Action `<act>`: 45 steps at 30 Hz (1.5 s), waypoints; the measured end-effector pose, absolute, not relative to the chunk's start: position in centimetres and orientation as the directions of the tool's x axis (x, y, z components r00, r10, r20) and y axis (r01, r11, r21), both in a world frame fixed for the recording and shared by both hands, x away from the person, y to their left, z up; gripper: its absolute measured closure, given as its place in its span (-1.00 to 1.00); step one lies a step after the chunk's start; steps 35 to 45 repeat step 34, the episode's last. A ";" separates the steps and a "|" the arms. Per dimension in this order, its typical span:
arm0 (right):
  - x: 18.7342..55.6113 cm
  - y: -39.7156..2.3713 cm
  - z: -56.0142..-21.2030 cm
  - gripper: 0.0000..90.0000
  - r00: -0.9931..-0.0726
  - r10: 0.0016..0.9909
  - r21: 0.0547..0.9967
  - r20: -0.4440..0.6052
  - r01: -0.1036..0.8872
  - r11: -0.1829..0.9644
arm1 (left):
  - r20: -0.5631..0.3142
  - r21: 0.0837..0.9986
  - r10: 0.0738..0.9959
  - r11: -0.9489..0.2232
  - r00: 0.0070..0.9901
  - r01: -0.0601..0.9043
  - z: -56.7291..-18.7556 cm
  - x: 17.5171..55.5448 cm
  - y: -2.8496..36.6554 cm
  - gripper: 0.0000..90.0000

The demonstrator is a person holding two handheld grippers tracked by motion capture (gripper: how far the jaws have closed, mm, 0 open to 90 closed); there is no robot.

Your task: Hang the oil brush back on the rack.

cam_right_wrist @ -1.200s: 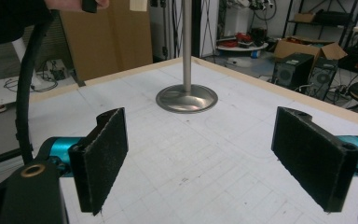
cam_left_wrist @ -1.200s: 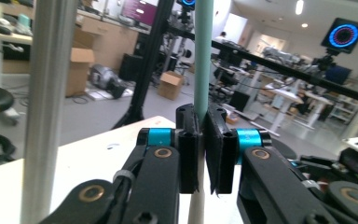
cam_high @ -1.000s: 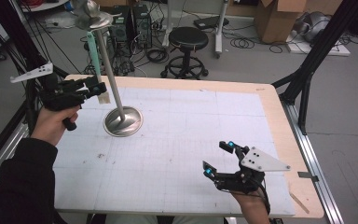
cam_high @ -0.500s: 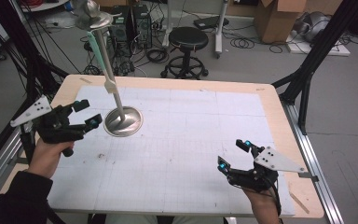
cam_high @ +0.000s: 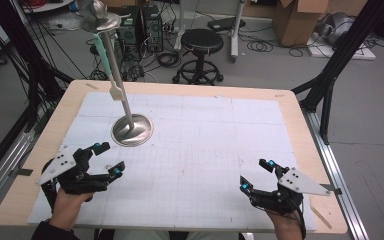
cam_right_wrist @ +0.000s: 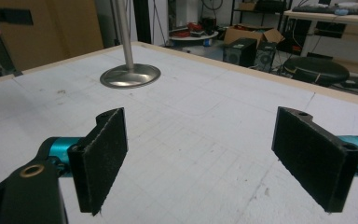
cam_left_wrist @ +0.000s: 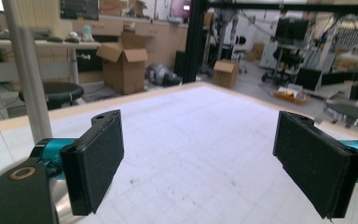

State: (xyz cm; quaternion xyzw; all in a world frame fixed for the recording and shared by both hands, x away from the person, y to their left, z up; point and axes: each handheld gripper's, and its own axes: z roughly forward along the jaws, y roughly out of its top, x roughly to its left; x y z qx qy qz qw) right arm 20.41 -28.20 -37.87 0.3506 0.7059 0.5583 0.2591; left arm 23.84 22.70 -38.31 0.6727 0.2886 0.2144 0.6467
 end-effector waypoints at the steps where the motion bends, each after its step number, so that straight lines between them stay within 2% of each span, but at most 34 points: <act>1: 20.4 -28.3 -38.0 -0.62 -0.615 0.788 0.969 0.033 0.211 0.125 | -0.080 0.994 0.668 0.003 0.740 0.105 -38.3 23.8 22.6 -0.63; 13: 20.0 -28.6 -38.1 -0.62 -0.594 0.803 0.973 0.047 0.210 0.098 | -0.110 0.993 0.675 0.043 0.730 0.110 -38.3 23.3 23.2 -0.63; 45: 20.1 -28.6 -38.1 -0.62 -0.598 0.800 0.973 0.055 0.212 0.092 | -0.120 0.991 0.656 0.033 0.745 0.130 -38.8 23.4 22.9 -0.63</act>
